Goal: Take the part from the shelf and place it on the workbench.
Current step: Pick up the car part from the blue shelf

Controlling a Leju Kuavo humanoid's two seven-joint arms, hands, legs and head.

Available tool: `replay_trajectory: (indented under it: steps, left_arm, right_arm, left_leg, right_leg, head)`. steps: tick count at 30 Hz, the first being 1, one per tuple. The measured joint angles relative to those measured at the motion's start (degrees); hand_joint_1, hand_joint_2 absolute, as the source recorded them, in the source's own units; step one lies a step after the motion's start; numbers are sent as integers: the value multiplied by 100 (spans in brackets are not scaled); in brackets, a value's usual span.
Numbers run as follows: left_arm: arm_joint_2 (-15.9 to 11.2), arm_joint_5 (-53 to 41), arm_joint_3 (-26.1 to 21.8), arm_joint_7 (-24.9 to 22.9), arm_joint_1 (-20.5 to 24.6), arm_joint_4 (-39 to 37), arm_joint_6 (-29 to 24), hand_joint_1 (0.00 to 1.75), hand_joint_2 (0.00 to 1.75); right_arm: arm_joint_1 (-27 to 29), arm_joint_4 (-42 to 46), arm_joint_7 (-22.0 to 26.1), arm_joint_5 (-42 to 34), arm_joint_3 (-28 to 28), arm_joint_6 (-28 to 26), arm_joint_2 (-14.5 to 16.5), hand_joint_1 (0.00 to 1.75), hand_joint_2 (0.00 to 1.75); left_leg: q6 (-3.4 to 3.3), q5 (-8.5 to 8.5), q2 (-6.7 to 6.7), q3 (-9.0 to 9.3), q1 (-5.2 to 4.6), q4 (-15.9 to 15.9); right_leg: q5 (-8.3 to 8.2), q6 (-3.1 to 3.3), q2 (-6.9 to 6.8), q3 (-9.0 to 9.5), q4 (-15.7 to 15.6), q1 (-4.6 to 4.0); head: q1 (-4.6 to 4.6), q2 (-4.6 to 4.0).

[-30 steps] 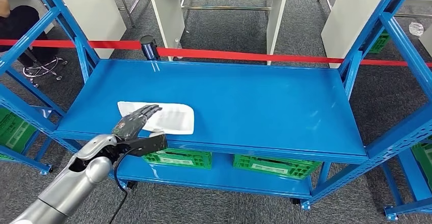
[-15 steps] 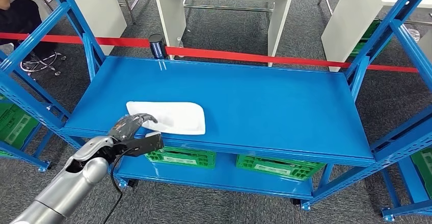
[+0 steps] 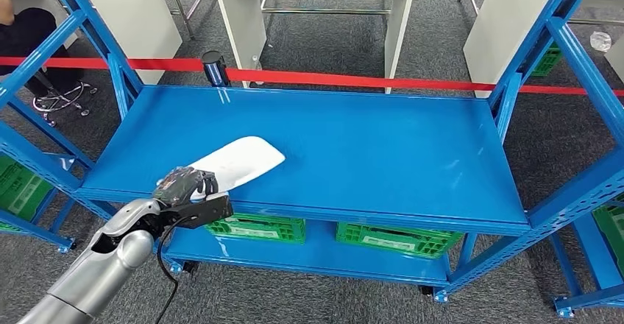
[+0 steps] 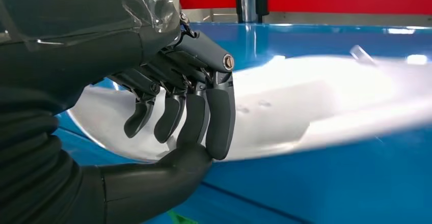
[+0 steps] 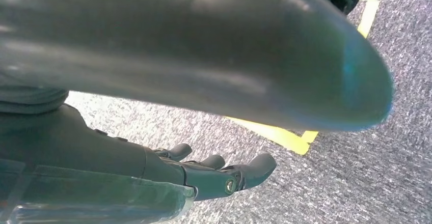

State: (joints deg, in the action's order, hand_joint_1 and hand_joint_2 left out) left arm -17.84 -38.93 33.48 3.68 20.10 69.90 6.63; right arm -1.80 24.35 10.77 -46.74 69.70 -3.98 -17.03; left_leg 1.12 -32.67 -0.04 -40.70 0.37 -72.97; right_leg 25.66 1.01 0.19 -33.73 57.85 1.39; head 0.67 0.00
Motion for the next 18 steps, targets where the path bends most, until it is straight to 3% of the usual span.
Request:
replay_trajectory:
  steps: [1, 2, 3, 5, 6, 8, 10, 12, 15, 16, 17, 18]
  left_arm:
    - [1, -1, 1, 1, -4, -1, -3, 28, 175]
    - [1, -3, 0, 1, -4, -1, -7, 16, 175]
    - [-1, -6, -2, 1, 0, 1, -16, 4, 175]
    - [-2, -15, -14, 0, 16, 10, -75, 0, 175]
    - [-3, -25, -24, -1, 25, 18, -121, 0, 175]
    - [-2, -70, -50, -10, 37, 32, -225, 0, 175]
    - [0, -117, -71, -24, 48, 57, -311, 0, 175]
    - [13, -135, -78, -49, 72, 86, -384, 0, 175]
    - [34, -183, -71, -102, 75, 98, -451, 0, 175]
    - [41, -207, -68, -121, 69, 98, -467, 0, 131]
    - [46, -227, -67, -139, 67, 101, -483, 0, 87]
    - [51, -251, -67, -157, 67, 108, -497, 0, 44]
  right_arm:
    - [0, 0, 2, 8, -1, 0, 2, 0, 0]
    - [-1, 0, 3, 16, -2, 0, 2, 0, 0]
    - [-2, 0, 5, 23, -4, 0, 3, 0, 0]
    - [-5, 0, 12, 33, -10, -1, 16, 0, 0]
    - [-5, 0, 16, 36, -14, -2, 22, 0, 0]
    - [4, 0, 22, 41, -21, -2, 33, 0, 0]
    - [14, 0, 23, 44, -30, -2, 36, 0, 0]
    - [14, 0, 26, 46, -39, -2, 32, 0, 0]
    - [34, 0, 27, 46, -42, -2, 16, 0, 0]
    - [44, 0, 27, 46, -42, -2, 13, 0, 0]
    - [50, 0, 27, 46, -42, -2, 9, 0, 0]
    - [52, 0, 27, 46, -43, -2, 3, 0, 0]
  left_leg:
    - [-5, 32, 0, -40, 5, -68]
    - [-23, 166, 0, 36, 6, 96]
    - [-58, 367, -2, 217, -2, 458]
    - [-151, 654, 2, 617, -38, 1245]
    - [-188, 704, 7, 730, -61, 1474]
    - [-227, 697, 18, 768, -96, 1586]
    - [-272, 765, 22, 835, -73, 1708]
    - [-329, 852, 31, 910, -47, 1836]
    - [-355, 875, 32, 898, -69, 1846]
    - [-353, 873, 30, 895, -72, 1840]
    - [-348, 869, 27, 893, -71, 1831]
    - [-336, 861, 23, 892, -69, 1815]
  right_leg:
    - [0, 0, 1, 2, 0, -6]
    - [0, 0, 4, 8, 0, -12]
    - [0, -1, 8, 18, -1, -20]
    - [-3, -9, 15, 25, -5, -35]
    - [-8, -20, 16, 17, -8, -38]
    - [-27, -66, 10, 3, -28, -34]
    - [-13, -113, 1, -14, -8, -37]
    - [174, -100, -4, -183, 355, -48]
    - [579, -87, -6, -702, 1441, -38]
    - [595, -125, -6, -777, 1581, -31]
    - [521, -179, -8, -739, 1484, -20]
    - [379, -239, -12, -590, 1162, -6]
  head:
    - [0, 0]
    - [1, 0]
    - [1, 0]
    - [-4, 0]
    - [-4, 0]
    - [-1, 0]
    - [-6, 0]
    - [-22, 0]
    - [-29, 0]
    - [-28, 0]
    - [-30, 0]
    - [-30, 0]
